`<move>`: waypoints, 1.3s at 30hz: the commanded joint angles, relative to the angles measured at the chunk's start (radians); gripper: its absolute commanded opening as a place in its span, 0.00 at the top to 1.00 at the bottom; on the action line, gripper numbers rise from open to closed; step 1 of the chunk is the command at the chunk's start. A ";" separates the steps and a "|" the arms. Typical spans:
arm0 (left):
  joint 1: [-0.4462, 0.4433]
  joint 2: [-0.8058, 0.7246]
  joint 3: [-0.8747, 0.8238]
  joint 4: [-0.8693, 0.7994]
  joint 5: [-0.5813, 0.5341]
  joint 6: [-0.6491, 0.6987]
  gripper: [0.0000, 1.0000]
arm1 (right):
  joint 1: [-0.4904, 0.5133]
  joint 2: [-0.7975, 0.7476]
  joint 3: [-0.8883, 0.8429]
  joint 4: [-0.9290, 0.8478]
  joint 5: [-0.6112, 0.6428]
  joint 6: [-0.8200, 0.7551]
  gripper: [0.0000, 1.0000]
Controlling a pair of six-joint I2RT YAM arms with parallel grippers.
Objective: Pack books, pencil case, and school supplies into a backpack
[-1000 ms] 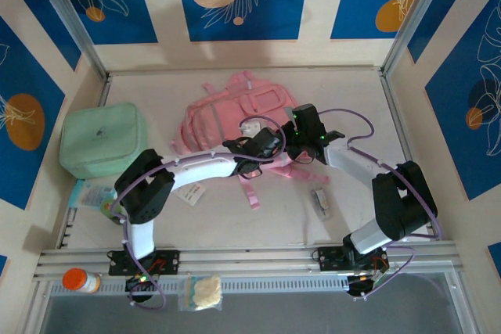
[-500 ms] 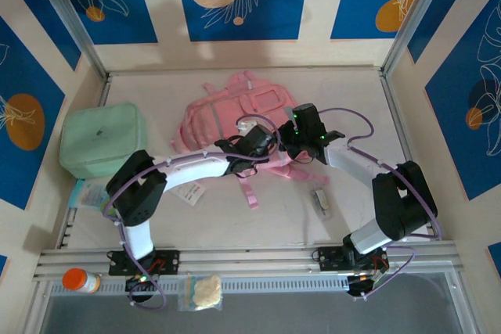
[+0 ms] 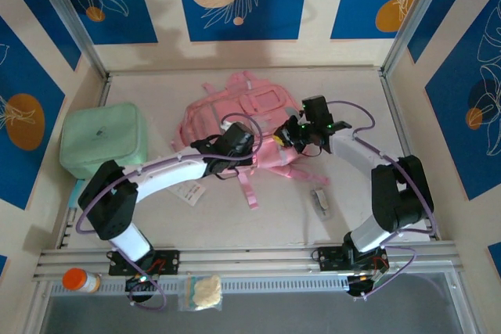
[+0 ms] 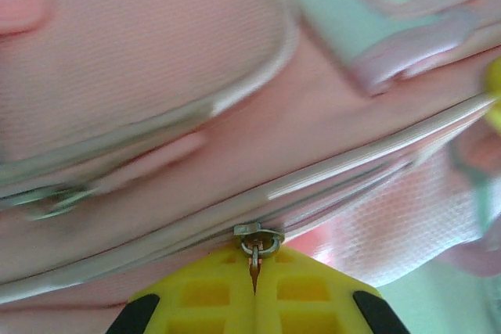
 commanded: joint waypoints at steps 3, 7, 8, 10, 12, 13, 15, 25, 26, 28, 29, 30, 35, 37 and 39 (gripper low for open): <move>0.066 -0.019 -0.079 -0.018 0.050 0.097 1.00 | -0.025 0.016 0.040 0.005 0.011 -0.063 1.00; 0.070 0.066 -0.045 0.030 0.051 0.124 1.00 | -0.005 0.018 0.035 0.015 0.005 -0.050 1.00; 0.072 0.082 -0.038 0.040 0.051 0.129 1.00 | -0.001 0.017 0.034 0.013 0.008 -0.050 1.00; 0.072 0.101 -0.037 0.075 0.050 0.133 0.96 | 0.007 0.012 0.030 0.012 0.009 -0.052 1.00; 0.071 0.107 -0.042 0.105 0.047 0.135 0.92 | 0.010 0.010 0.031 0.006 0.015 -0.056 1.00; 0.074 0.110 -0.044 0.115 0.045 0.136 0.87 | 0.011 0.010 0.031 0.004 0.018 -0.061 1.00; 0.079 0.114 -0.044 0.124 0.041 0.135 0.87 | 0.012 0.012 0.032 -0.004 0.024 -0.065 1.00; 0.096 -0.031 -0.101 0.071 0.058 0.147 1.00 | -0.052 0.088 0.129 -0.070 0.034 -0.192 1.00; 0.094 -0.048 -0.106 0.051 0.071 0.143 1.00 | -0.067 0.108 0.150 -0.070 0.018 -0.211 1.00; 0.091 -0.078 -0.124 0.036 0.111 0.128 1.00 | -0.098 0.148 0.192 -0.089 0.021 -0.226 1.00; 0.082 -0.096 -0.139 0.060 0.156 0.128 1.00 | -0.117 0.166 0.214 -0.087 0.014 -0.232 1.00; 0.068 -0.108 -0.150 0.085 0.203 0.121 1.00 | -0.137 0.185 0.235 -0.084 0.007 -0.234 1.00; -0.034 -0.076 -0.084 0.083 0.209 0.055 1.00 | -0.187 0.306 0.393 -0.101 -0.108 -0.285 1.00; -0.041 -0.045 -0.061 0.100 0.199 0.037 1.00 | -0.187 0.331 0.425 -0.131 -0.147 -0.300 1.00; -0.039 -0.031 -0.047 0.088 0.141 0.029 1.00 | -0.189 0.307 0.395 -0.136 -0.159 -0.311 0.94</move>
